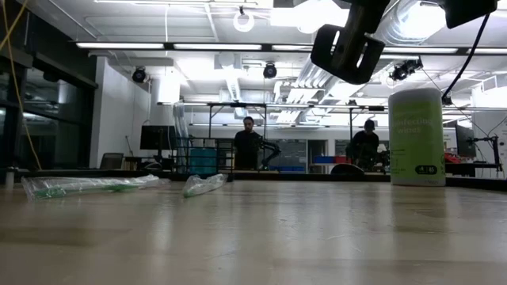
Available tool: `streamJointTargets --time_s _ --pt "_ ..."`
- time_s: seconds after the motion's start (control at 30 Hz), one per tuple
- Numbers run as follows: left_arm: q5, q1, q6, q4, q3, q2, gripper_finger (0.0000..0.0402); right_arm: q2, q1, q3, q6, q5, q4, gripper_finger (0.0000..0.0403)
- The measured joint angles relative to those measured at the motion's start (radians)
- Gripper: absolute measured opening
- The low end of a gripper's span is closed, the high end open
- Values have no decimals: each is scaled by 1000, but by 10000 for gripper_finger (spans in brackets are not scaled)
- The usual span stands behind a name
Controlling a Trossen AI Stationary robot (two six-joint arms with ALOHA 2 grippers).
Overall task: Pick & Place toothbrushing station
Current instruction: Put the blue toothbrush into the wire organizer
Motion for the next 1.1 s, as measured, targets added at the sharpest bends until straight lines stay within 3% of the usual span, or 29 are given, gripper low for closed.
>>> streamJointTargets --time_s 0.57,0.73,1.1 --pt "-1 0 -19 0 0 0 1 0 0 0 0 2 0 15" --pt "-16 0 -19 -5 0 0 0 0 0 0 -9 6 1 55" --pt "-201 -2 -83 -34 0 -10 0 0 4 0 33 12 -90 130"
